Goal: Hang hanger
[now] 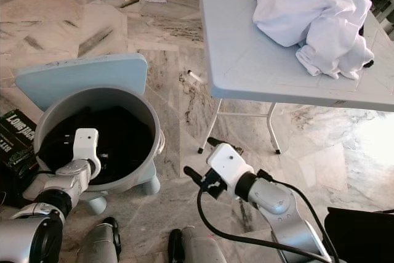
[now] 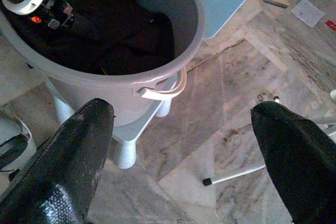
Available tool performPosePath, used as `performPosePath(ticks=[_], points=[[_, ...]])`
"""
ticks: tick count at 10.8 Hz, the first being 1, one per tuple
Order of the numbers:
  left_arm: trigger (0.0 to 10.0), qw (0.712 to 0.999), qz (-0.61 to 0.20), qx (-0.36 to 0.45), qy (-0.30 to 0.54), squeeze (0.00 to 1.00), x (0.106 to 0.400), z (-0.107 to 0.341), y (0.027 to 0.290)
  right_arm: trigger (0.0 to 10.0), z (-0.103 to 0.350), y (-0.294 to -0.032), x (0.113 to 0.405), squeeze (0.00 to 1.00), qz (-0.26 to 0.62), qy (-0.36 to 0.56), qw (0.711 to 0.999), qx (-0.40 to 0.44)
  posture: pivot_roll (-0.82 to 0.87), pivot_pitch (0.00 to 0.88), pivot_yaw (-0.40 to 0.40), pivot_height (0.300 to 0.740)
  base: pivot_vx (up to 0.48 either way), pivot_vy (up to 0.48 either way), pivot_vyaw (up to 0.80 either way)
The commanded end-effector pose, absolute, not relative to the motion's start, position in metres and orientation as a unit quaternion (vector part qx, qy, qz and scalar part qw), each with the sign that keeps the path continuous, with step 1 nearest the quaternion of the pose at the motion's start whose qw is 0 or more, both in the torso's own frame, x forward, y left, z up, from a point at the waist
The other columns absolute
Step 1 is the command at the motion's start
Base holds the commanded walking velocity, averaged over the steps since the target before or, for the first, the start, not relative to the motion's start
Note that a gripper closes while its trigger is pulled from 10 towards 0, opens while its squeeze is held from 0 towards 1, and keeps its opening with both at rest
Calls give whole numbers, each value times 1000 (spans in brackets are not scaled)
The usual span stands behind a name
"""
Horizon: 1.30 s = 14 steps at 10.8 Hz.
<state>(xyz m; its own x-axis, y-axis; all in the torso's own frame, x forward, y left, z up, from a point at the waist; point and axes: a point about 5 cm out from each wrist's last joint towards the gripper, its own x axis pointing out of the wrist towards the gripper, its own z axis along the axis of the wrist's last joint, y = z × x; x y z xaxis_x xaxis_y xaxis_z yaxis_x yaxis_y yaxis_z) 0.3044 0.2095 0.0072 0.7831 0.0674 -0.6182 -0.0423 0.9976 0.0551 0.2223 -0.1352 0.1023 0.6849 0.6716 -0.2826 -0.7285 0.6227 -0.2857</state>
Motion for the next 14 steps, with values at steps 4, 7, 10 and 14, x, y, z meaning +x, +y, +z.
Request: performPosePath(ticks=[4,7,10,14], points=[[0,942,28,12,335,0,300,2,207,10000,100,-139,224,0,391,80,894,-203,-229,173,-194,740,0,0,0],[0,950,32,16,309,0,305,8,208,10000,101,-138,224,0,390,77,896,-200,-228,173,-196,740,0,0,0],[0,955,37,13,294,0,310,13,209,10000,100,-139,227,0,382,75,899,-201,-226,169,-189,740,0,0,0],[0,972,50,14,229,0,321,30,211,10000,100,-136,231,0,377,70,902,-198,-215,162,-181,740,0,0,0]])
